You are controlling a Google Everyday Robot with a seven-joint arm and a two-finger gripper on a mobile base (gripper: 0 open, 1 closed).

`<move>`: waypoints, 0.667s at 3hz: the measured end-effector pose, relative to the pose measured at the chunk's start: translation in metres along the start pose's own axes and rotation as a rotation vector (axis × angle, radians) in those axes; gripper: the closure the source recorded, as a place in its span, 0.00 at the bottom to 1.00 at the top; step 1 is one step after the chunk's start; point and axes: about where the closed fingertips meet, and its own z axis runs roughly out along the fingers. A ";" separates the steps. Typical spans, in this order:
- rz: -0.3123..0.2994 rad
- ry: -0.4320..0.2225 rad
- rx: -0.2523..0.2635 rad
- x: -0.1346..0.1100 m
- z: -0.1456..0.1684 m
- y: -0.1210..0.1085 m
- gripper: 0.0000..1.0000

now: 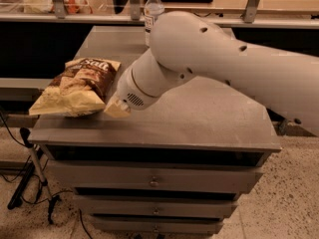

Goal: Pick brown chip bag

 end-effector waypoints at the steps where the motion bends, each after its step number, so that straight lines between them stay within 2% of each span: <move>1: 0.005 -0.004 0.002 -0.002 -0.010 -0.006 0.86; 2: -0.005 -0.010 0.006 -0.008 -0.019 -0.011 0.63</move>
Offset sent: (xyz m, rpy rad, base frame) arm 0.0139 -0.0135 0.0312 0.0128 -0.0149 0.0026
